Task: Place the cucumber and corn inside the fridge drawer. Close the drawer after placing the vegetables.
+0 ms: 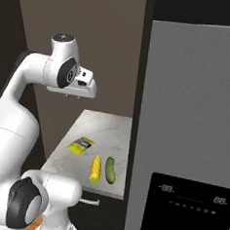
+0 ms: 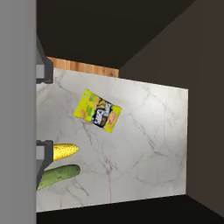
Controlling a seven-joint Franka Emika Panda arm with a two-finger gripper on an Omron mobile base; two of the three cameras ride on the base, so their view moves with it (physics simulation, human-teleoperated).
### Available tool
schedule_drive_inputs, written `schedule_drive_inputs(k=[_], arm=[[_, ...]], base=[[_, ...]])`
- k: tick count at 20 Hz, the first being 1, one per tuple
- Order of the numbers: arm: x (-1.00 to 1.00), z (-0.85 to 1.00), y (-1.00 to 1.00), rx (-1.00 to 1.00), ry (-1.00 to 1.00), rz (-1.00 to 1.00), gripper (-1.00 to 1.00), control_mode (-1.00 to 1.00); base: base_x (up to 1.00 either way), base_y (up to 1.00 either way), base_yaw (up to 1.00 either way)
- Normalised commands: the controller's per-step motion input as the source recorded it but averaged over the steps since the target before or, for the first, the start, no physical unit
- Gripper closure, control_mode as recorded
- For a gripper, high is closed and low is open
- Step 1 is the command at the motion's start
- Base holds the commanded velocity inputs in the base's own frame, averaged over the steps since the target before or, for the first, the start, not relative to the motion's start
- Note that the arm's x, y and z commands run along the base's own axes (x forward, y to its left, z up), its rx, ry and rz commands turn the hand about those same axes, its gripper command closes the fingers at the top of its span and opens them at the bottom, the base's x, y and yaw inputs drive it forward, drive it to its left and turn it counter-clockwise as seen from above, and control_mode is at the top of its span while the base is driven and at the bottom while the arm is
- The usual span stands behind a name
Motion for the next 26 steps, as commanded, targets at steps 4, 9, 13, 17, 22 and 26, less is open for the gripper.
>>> schedule_drive_inputs(k=[4, 9, 13, 17, 22, 26], arm=[[-0.30, -0.56, -0.20, -0.01, 0.08, -0.05, -1.00, -1.00], [-0.49, -1.00, -0.96, 0.01, 0.29, -0.14, -1.00, -1.00], [0.08, -1.00, -0.26, -0.05, 0.31, -0.01, -1.00, -1.00], [0.25, -1.00, -0.16, -0.08, 0.26, 0.00, -1.00, -1.00], [0.06, -0.84, 0.01, 0.00, 0.14, 0.00, -1.00, -1.00], [0.03, -0.76, 0.07, 0.00, 0.00, 0.02, -1.00, -1.00]], base=[[0.00, 0.00, 0.00], [0.00, 0.00, 0.00], [0.00, 0.00, 0.00], [0.00, 0.00, 0.00], [0.00, 0.00, 0.00], [0.00, 0.00, 0.00]])
